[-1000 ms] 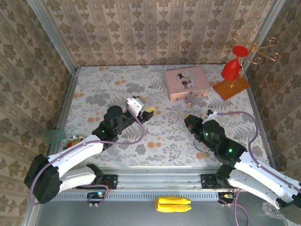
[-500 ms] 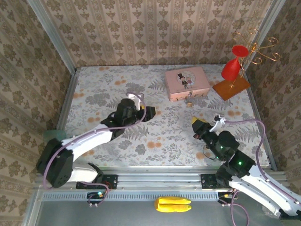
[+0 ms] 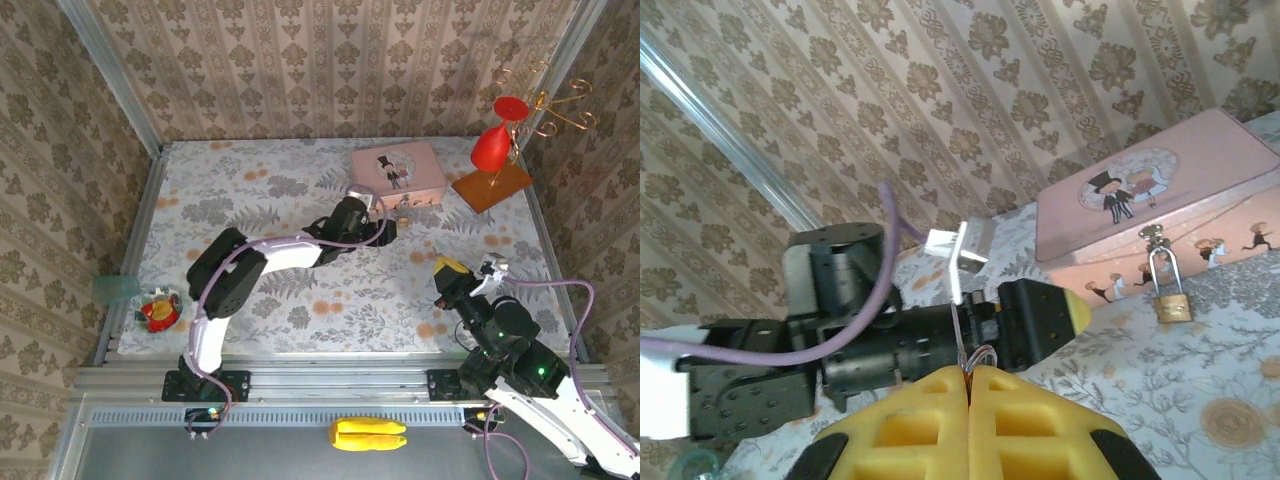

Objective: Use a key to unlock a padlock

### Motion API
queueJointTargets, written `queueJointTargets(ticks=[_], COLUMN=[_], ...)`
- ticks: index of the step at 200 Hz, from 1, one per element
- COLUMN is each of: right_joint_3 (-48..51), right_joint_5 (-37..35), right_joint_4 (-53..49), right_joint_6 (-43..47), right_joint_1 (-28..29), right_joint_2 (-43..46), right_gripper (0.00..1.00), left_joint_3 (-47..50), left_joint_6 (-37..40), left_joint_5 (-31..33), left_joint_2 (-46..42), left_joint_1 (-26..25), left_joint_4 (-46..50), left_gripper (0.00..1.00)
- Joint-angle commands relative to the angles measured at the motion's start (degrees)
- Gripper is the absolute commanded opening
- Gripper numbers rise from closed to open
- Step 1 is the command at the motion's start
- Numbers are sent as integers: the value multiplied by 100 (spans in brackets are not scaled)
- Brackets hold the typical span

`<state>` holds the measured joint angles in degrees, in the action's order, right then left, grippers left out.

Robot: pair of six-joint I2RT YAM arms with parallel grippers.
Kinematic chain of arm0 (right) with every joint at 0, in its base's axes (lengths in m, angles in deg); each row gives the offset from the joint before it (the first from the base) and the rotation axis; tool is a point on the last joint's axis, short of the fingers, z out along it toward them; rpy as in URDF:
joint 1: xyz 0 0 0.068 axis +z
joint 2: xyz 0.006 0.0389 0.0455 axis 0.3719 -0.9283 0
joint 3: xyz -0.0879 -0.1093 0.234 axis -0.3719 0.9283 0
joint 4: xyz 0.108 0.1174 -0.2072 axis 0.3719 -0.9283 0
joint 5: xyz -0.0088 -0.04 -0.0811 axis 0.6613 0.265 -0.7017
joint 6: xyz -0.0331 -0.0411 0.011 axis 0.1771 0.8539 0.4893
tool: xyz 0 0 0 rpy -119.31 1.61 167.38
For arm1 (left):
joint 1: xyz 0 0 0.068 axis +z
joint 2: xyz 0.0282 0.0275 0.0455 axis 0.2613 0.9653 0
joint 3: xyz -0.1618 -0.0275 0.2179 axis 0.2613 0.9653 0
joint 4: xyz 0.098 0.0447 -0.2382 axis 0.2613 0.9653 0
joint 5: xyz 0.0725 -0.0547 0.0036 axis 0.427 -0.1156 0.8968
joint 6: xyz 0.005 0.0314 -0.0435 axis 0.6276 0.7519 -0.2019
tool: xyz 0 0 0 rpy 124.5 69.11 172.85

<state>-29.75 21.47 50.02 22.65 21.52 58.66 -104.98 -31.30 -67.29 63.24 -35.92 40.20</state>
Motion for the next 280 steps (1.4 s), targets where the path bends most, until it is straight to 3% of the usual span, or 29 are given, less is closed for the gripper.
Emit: queueJointTargets(ticks=[1, 148, 184, 212, 243, 280], right_joint_3=[-266, -462, -417, -423, -429, -416], right_joint_5=[-186, 64, 104, 30, 10, -41], right_joint_4=[-418, -547, -492, -541, -539, -527], right_joint_6=[146, 390, 359, 416, 431, 383], right_joint_1=[-28, -24, -28, -28, -28, -29], right_joint_2=[341, 432, 428, 428, 420, 393], right_gripper=[0, 0, 0, 0, 0, 0], left_joint_3=[-613, -3600, -4079, -4415, -4367, -3871], left_joint_6=[14, -315, -326, -306, -480, -504], left_joint_5=[220, 834, 932, 952, 972, 984], left_joint_2=[484, 2690, 2963, 3133, 3137, 2856], left_joint_1=[-37, -249, -254, -241, -152, -27], left_joint_4=[-172, 1081, 1399, 1638, 1598, 1276], left_gripper=[72, 61, 49, 34, 13, 3])
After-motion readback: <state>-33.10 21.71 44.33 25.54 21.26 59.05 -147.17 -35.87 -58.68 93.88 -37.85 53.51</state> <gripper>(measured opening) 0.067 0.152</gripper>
